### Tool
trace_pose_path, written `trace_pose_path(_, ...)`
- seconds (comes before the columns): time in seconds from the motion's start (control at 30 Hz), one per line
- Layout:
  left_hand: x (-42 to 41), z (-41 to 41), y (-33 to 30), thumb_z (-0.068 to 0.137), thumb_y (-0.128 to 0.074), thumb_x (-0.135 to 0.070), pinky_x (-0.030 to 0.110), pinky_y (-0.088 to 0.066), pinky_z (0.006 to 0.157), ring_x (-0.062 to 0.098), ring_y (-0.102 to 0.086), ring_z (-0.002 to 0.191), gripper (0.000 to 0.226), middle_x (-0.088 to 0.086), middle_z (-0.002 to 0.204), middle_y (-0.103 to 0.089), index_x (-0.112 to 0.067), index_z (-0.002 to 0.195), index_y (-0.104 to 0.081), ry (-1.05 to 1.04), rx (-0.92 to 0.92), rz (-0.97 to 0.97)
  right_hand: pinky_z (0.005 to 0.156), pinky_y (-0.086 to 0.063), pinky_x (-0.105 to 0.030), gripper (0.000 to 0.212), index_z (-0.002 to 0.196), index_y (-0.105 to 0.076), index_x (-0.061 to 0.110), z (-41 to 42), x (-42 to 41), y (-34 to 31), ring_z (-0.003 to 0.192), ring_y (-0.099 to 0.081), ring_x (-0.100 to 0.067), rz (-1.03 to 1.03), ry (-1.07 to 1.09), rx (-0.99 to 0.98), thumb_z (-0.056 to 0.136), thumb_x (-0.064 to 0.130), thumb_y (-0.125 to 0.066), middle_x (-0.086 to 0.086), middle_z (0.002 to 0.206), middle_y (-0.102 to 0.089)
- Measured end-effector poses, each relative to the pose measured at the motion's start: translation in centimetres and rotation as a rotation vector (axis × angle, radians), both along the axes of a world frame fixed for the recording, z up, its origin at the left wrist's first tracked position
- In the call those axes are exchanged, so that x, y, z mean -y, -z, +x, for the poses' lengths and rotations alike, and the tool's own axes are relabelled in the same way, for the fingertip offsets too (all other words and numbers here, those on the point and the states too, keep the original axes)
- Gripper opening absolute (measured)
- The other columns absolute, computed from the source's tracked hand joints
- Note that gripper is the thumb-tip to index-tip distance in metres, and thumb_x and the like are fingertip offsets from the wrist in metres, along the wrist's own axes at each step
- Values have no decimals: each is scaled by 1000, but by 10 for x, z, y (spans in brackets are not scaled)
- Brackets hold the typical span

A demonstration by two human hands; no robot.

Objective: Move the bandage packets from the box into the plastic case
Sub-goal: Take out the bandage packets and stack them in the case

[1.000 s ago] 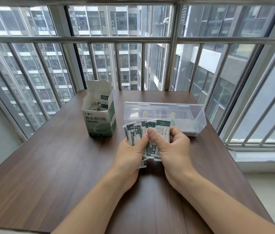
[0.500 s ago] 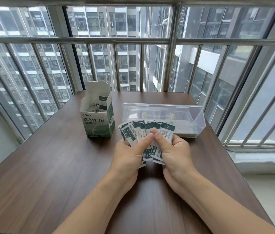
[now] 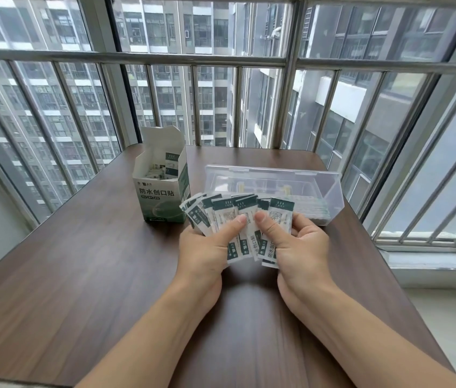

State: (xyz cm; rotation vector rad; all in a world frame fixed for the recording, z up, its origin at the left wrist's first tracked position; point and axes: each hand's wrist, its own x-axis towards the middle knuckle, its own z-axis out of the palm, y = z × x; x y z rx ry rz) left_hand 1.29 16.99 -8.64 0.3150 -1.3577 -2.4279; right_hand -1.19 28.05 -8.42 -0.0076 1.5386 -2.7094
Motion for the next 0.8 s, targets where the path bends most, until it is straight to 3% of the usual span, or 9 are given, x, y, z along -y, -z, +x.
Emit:
trace_pose_path(0.1, -4, 5, -1, 76, -74, 2, 41, -61, 82, 33, -73, 97, 31, 19, 103, -75, 2, 107, -72, 82, -1, -13, 73, -63, -35, 24, 103, -70, -4, 1, -2, -1, 86, -75, -29, -34, -31, 19, 80, -1, -75, -18, 96, -77)
trace_pose_path(0.2, -5, 6, -1, 81, -71, 4, 38, -62, 75, 30, -74, 91, 20, 17, 98, -76, -2, 101, -74, 81, 16, -30, 71, -63, -35, 15, 99, -72, -3, 1, -2, -1, 80, -75, -27, -50, -77, 49, 85, 2, -71, -20, 96, -77)
trace_pose_path(0.5, -2, 6, -5, 81, -73, 0, 34, -61, 71, 29, -74, 95, 30, 16, 102, -76, 0, 111, -70, 65, -2, 16, 86, -60, -40, 28, 116, -66, -6, 0, 0, -4, 96, -73, -30, -158, -173, 95, 94, 10, -62, -23, 111, -73)
trace_pose_path(0.63, -8, 7, -7, 73, -76, -16, 35, -61, 80, 32, -72, 99, 39, 18, 104, -75, 0, 108, -72, 148, 35, 10, 90, -60, -42, 25, 116, -67, 0, 3, 7, 1, 104, -72, -34, 66, -172, -10, 99, 16, -57, -17, 109, -75)
trace_pose_path(0.8, -8, 9, -10, 74, -71, -38, 33, -61, 74, 30, -73, 96, 51, 16, 104, -75, -3, 112, -70, 160, 85, -18, 96, -56, -49, 25, 118, -61, 8, 6, 17, 5, 105, -72, -28, 311, -179, -169, 103, 26, -53, -12, 110, -75)
